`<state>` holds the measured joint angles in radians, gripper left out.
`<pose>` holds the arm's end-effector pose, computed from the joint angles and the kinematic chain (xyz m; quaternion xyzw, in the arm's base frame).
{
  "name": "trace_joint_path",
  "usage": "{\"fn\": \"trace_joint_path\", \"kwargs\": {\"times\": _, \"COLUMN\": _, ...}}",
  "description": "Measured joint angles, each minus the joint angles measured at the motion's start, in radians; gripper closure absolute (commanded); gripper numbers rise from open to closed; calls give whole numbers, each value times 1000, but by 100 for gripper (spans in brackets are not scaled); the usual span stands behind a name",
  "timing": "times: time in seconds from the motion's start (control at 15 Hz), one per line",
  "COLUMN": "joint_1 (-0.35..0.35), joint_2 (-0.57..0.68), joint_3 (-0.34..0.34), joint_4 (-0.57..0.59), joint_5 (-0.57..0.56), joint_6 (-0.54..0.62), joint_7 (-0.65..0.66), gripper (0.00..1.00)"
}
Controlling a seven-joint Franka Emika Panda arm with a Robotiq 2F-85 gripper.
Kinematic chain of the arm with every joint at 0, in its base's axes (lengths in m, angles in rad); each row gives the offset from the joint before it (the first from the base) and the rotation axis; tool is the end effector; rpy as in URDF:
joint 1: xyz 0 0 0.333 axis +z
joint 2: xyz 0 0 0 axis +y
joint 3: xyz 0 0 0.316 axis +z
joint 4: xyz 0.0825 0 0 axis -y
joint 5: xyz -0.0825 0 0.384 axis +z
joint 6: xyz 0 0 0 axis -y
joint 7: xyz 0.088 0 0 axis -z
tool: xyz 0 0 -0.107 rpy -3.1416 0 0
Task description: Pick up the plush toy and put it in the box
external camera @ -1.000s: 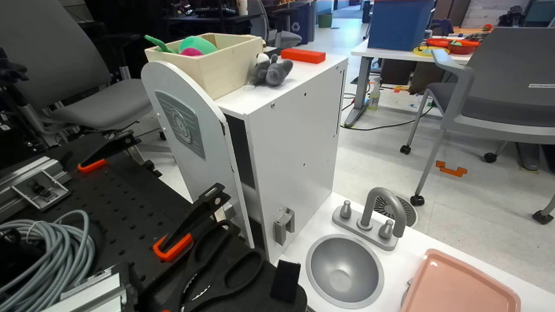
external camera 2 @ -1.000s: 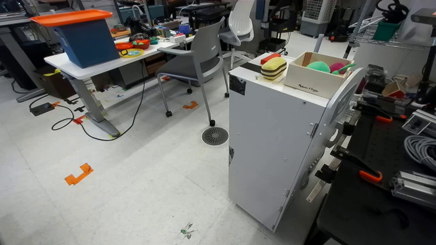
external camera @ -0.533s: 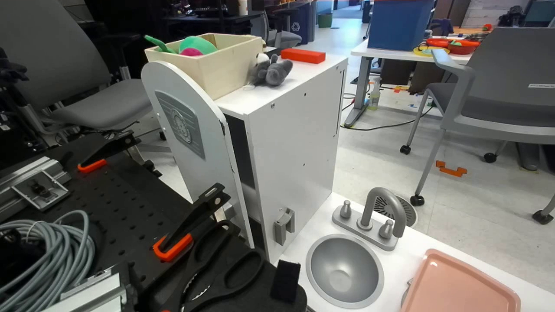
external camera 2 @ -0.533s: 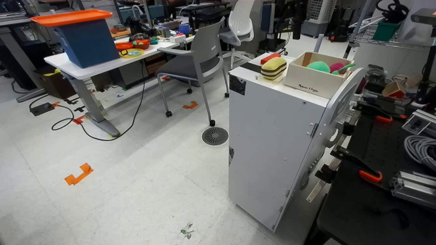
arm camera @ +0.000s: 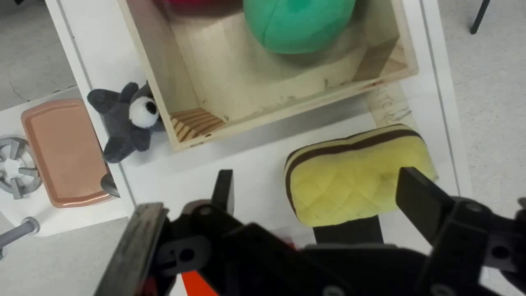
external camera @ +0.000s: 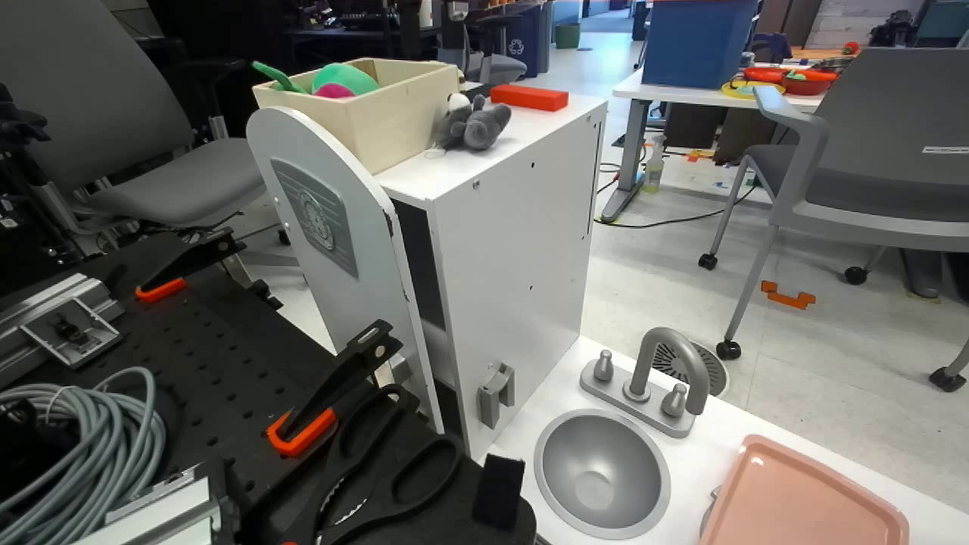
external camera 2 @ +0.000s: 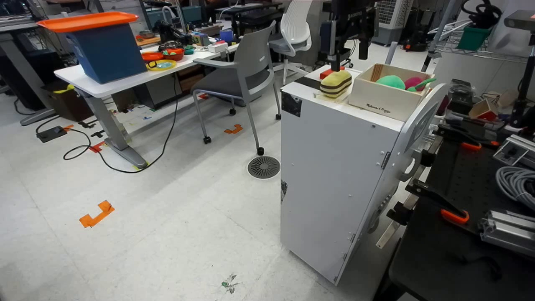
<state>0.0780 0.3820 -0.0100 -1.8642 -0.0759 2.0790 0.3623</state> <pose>0.6135 0.0383 0.2998 0.9881 -0.1249 -0.0744 0.0504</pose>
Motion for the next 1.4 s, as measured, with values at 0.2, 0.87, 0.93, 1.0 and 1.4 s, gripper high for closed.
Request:
{"fn": "trace_joint_path", "kwargs": {"times": 0.2, "joint_1": 2, "joint_2": 16, "joint_3": 0, "joint_4": 8, "joint_5": -2, "joint_6": 1, "joint_7": -3, "gripper": 0}}
{"fn": "trace_joint_path", "kwargs": {"times": 0.87, "joint_1": 7, "joint_2": 74, "joint_3": 0, "joint_4": 48, "joint_5": -5, "joint_6": 6, "joint_7": -25, "gripper": 0}}
{"fn": "trace_joint_path", "kwargs": {"times": 0.93, "joint_1": 9, "joint_2": 77, "joint_3": 1, "joint_4": 52, "joint_5": -5, "joint_6": 6, "joint_7": -25, "gripper": 2}}
{"fn": "trace_joint_path", "kwargs": {"times": 1.0, "joint_1": 11, "joint_2": 77, "joint_3": 2, "joint_4": 54, "joint_5": -5, "joint_6": 6, "joint_7": -25, "gripper": 23}}
{"fn": "trace_joint_path", "kwargs": {"times": 1.4, "joint_1": 33, "joint_2": 88, "joint_3": 2, "joint_4": 64, "joint_5": -5, "joint_6": 6, "joint_7": -23, "gripper": 63}}
